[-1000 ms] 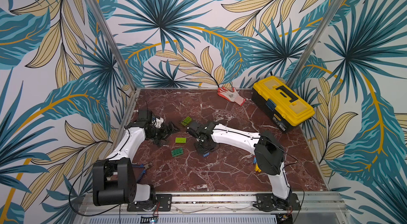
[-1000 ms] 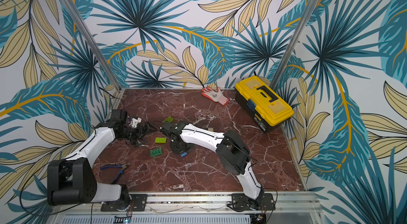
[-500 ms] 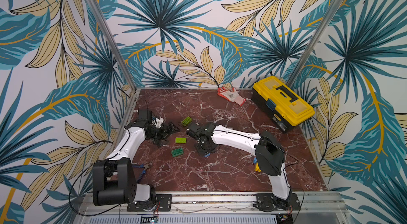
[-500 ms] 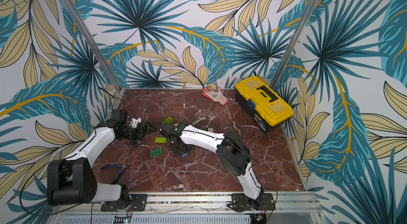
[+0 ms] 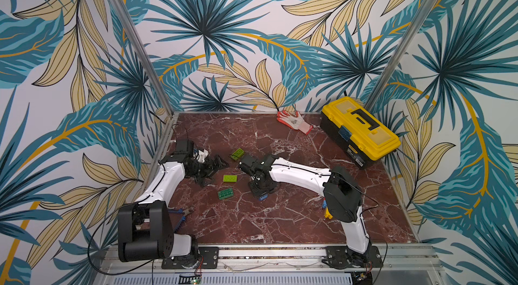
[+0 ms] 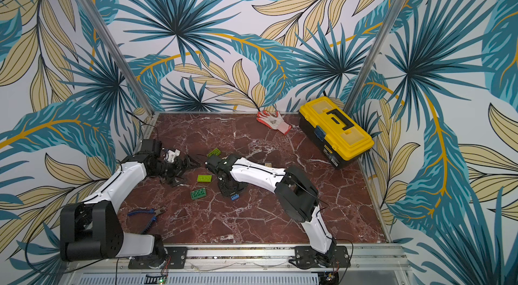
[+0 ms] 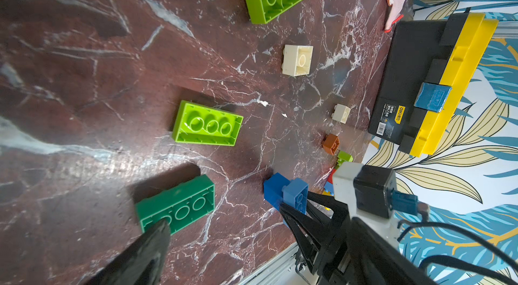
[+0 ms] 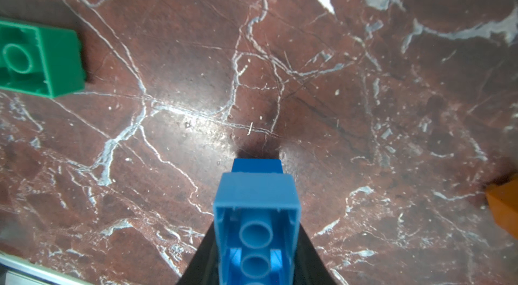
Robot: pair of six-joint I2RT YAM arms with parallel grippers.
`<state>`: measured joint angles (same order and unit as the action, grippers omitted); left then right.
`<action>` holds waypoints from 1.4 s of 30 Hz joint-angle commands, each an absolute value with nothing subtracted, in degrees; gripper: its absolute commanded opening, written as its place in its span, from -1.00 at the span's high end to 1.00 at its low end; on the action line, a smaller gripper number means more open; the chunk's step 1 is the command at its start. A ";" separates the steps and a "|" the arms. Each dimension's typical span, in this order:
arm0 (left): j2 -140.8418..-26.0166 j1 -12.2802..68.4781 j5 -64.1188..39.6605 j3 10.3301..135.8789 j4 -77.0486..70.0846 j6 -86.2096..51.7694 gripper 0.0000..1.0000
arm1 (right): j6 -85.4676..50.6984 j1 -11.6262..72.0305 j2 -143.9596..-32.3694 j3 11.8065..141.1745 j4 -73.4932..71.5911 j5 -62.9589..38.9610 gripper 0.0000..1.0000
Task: Assemble a carrot with lego
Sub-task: Assemble the lego brick with the lego brick.
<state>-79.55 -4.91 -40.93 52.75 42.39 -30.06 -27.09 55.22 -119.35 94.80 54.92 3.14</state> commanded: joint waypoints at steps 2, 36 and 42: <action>-79.22 -4.88 -40.60 53.00 41.98 -29.43 -0.99 | -32.50 55.94 -125.85 87.97 57.46 -1.38 0.44; -80.57 -8.39 -39.02 53.00 42.01 -29.09 -0.99 | 27.78 49.50 -116.11 83.10 50.10 0.54 0.29; -80.83 -8.69 -39.41 53.09 42.02 -28.85 -0.99 | 26.78 49.53 -112.24 81.59 47.86 -1.22 0.09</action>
